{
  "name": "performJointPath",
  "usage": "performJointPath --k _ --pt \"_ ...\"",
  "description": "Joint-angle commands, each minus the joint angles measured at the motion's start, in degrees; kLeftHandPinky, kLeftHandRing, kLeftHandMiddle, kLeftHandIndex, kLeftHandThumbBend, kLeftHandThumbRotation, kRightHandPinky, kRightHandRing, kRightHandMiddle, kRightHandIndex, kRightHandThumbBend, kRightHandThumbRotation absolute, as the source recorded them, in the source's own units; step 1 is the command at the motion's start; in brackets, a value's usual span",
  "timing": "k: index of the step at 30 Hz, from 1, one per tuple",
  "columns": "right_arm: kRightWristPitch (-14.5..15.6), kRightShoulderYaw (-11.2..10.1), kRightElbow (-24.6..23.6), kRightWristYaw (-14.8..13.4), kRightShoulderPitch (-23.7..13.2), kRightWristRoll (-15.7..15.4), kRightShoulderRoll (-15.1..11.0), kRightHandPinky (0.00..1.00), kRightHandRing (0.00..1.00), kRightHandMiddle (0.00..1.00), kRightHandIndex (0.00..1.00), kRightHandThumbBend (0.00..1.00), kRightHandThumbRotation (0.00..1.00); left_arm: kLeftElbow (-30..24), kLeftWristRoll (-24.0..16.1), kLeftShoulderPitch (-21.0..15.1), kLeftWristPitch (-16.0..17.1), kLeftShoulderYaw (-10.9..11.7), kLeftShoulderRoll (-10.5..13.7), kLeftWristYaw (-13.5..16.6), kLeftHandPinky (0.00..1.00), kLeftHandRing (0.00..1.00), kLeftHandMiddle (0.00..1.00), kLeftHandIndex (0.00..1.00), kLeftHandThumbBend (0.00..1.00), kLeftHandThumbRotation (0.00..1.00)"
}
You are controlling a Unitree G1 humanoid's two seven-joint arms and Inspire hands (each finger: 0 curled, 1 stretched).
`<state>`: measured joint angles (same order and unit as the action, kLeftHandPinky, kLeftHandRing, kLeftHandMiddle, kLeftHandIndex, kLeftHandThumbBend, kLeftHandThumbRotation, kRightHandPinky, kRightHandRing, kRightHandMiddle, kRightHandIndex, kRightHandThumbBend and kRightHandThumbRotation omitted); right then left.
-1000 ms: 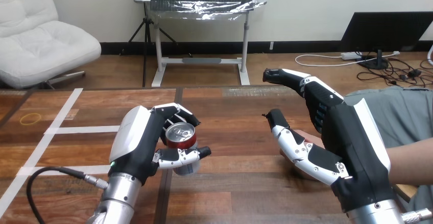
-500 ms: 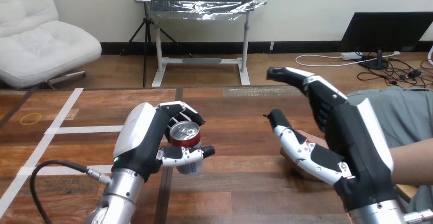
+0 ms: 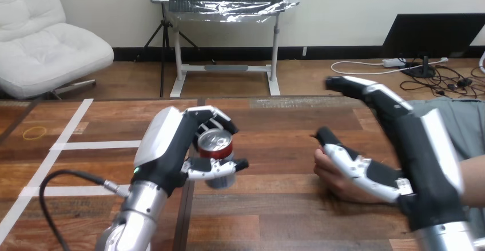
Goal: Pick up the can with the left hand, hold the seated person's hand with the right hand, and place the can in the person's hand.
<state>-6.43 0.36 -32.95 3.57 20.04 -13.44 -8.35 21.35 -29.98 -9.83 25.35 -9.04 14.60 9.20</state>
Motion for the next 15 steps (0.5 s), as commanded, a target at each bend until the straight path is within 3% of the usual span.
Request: performJointPath --k 1,10,15 --pt "1.38 -3.40 -0.43 0.03 -4.38 -1.59 -2.64 0.88 0.83 0.81 0.76 0.58 0.00 -4.50 0.06 -6.68 1.00 -0.80 -1.28 0.59 0.36 0.41 0.47 0.51 0.61 0.00" --pt "7.68 -6.87 -2.07 2.31 -5.39 -7.76 -7.66 0.75 0.80 0.82 0.78 0.69 0.00 -4.94 0.20 -8.12 0.84 -2.06 -2.27 0.45 0.35 0.40 0.46 0.51 0.62 0.00" --pt "10.63 -8.69 -2.57 4.92 -6.33 -7.13 -9.97 0.70 0.79 0.82 0.79 0.75 0.00 -5.08 0.44 -8.70 0.60 -2.49 -3.13 0.18 0.35 0.40 0.46 0.50 0.61 0.00"
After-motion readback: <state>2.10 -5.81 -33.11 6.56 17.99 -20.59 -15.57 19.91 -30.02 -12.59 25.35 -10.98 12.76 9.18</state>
